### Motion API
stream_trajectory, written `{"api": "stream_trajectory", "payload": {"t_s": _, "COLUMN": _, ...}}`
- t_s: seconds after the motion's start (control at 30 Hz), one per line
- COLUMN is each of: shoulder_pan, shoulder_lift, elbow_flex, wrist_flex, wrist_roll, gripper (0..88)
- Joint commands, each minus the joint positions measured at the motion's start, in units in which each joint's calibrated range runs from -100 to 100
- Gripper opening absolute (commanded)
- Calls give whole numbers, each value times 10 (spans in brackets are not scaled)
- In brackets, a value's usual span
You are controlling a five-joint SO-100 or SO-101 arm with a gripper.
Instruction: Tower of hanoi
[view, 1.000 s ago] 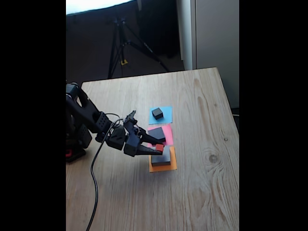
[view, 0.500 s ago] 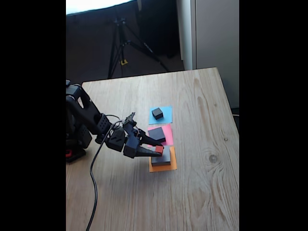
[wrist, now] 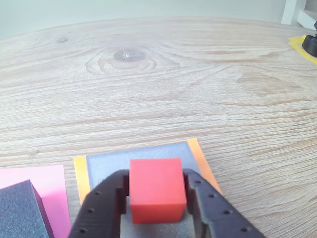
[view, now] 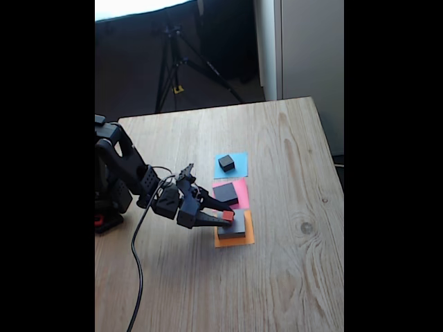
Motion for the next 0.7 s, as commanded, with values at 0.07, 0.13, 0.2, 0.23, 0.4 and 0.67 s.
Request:
{"api": "stream_trajectory", "payload": {"t_s": 0.07, "shoulder_pan": -11, "shoulder_lift": -3, "elbow_flex": -6, "wrist_flex": -16, "wrist_roll": 9, "gripper": 168}}
{"api": "stream_trajectory", "payload": {"t_s": 0.13, "shoulder_pan": -11, "shoulder_lift": -2, "elbow_flex": -8, "wrist_flex": -18, "wrist_roll": 9, "gripper": 214}}
{"api": "stream_trajectory", "payload": {"t_s": 0.2, "shoulder_pan": -11, "shoulder_lift": -5, "elbow_flex": -8, "wrist_flex": -21, "wrist_roll": 9, "gripper": 241}}
{"api": "stream_trajectory", "payload": {"t_s": 0.23, "shoulder_pan": -11, "shoulder_lift": -6, "elbow_flex": -8, "wrist_flex": -24, "wrist_roll": 9, "gripper": 247}}
{"api": "stream_trajectory", "payload": {"t_s": 0.4, "shoulder_pan": -13, "shoulder_lift": -27, "elbow_flex": -7, "wrist_flex": -20, "wrist_roll": 9, "gripper": 275}}
{"api": "stream_trajectory", "payload": {"t_s": 0.67, "shoulder_pan": -25, "shoulder_lift": -233, "elbow_flex": -9, "wrist_flex": 259, "wrist_roll": 9, "gripper": 257}}
